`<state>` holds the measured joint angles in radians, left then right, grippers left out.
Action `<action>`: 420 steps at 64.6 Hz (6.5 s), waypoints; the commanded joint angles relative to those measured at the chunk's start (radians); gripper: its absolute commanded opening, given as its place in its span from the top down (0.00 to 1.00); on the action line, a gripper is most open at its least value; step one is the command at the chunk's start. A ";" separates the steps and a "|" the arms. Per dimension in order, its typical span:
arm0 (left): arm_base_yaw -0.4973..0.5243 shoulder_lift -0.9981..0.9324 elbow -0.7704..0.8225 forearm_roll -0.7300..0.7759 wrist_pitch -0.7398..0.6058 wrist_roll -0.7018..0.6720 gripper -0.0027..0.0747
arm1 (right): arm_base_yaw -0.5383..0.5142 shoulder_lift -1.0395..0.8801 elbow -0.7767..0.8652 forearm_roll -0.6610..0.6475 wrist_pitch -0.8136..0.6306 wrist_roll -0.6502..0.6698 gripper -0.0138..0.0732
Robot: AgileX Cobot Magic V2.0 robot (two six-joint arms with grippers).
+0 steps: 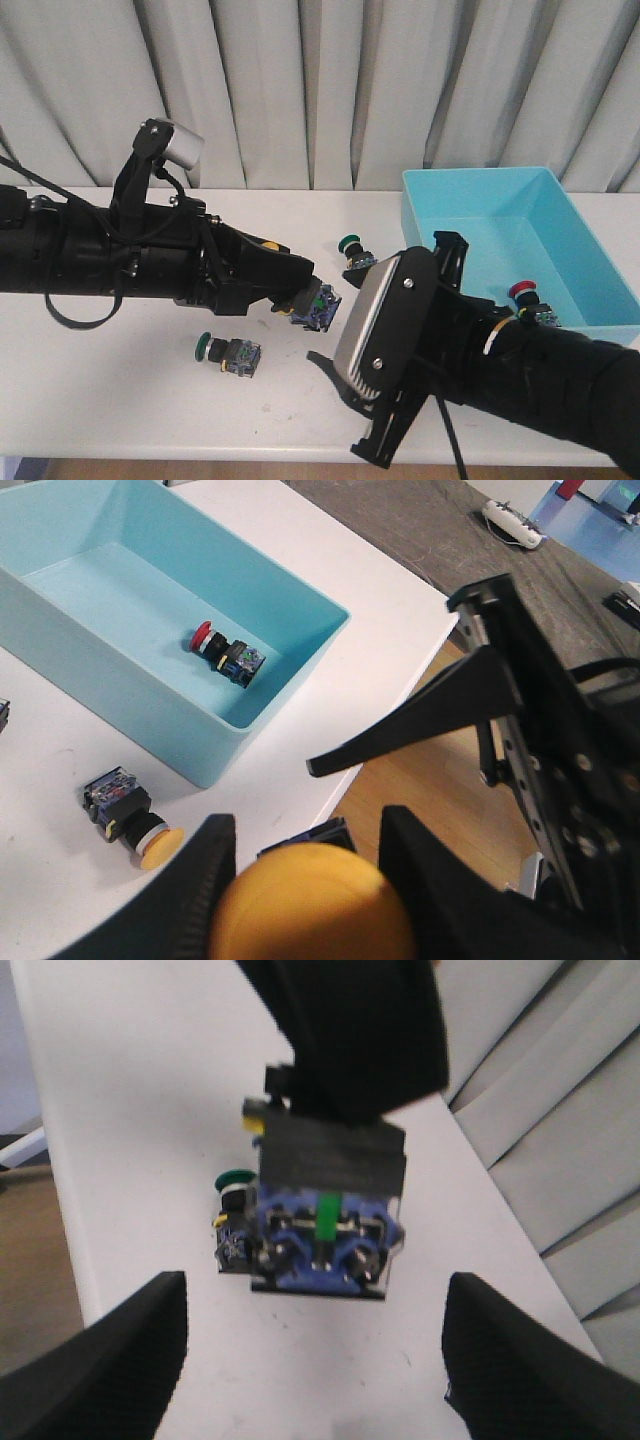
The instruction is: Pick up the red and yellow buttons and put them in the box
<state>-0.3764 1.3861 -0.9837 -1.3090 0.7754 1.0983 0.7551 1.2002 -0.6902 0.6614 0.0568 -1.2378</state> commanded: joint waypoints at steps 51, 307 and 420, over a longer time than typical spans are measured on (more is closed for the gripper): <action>-0.001 -0.026 -0.025 -0.068 0.042 0.001 0.73 | 0.038 0.053 -0.116 0.084 -0.002 0.017 0.27; -0.001 -0.026 -0.025 0.905 -0.138 -0.417 0.22 | -0.750 0.757 -0.886 -0.518 0.952 1.002 0.34; -0.001 -0.026 -0.021 0.904 -0.179 -0.418 0.82 | -0.751 -0.288 -0.028 -0.618 0.763 1.111 0.78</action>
<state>-0.3751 1.3861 -0.9785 -0.3826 0.6425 0.6895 0.0078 0.9230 -0.6948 0.0399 0.8646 -0.1219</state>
